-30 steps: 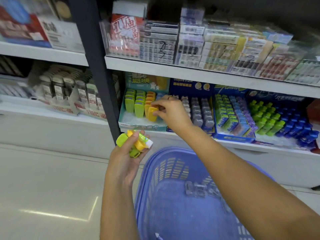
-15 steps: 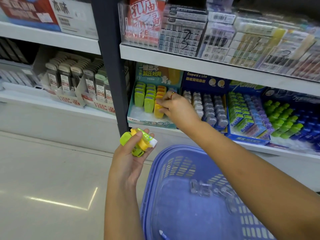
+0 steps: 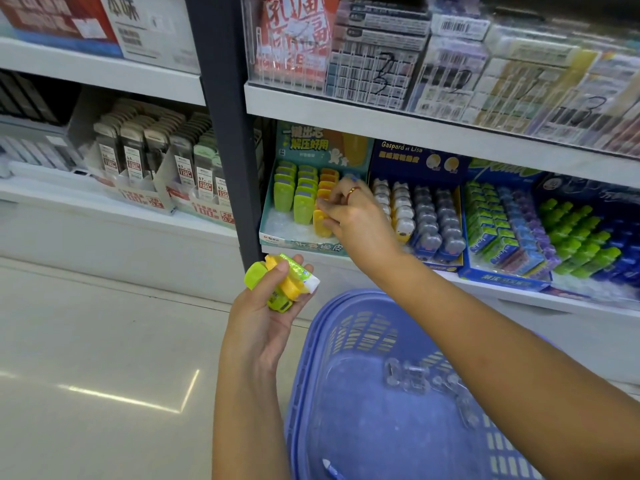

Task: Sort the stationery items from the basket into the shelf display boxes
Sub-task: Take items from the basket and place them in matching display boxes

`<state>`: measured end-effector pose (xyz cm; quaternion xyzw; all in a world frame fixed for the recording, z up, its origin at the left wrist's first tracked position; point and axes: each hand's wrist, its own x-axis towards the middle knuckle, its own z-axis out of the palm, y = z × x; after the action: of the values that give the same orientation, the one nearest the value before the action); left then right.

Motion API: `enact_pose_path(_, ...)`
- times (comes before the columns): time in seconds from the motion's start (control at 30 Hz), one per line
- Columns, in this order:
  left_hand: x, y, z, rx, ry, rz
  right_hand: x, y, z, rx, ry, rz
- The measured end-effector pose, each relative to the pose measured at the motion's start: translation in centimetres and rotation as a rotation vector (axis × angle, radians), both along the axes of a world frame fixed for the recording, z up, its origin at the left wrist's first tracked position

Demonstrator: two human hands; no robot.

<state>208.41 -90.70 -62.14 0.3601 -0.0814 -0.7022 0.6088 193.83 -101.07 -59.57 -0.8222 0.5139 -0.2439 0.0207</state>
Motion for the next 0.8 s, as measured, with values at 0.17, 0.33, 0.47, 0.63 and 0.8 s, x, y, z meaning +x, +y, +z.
enact_pose_path(0.17, -0.2, 0.3, 0.5, -0.003, 0.077, 0.013, 0.8, 0.1, 1.2, 0.231, -0.249, -0.110)
enact_pose_path(0.33, -1.3, 0.9, 0.8, -0.070, 0.078, 0.021, 0.2, 4.6, 1.9, 0.167, -0.246, -0.124)
enact_pose_path(0.47, -3.0, 0.9, 1.1, -0.102, -0.030, -0.059, -1.1, 8.7, 1.9, 0.498, -0.624, -0.127)
enact_pose_path(0.63, -6.3, 1.5, 1.9, -0.128, -0.185, -0.243, -5.1, 11.2, 2.1, 0.612, -0.741, -0.185)
enact_pose_path(0.8, -11.4, 2.4, 2.4, -0.097, -0.234, -0.316, -9.1, 12.3, 1.4, 0.570, -0.898, -0.390)
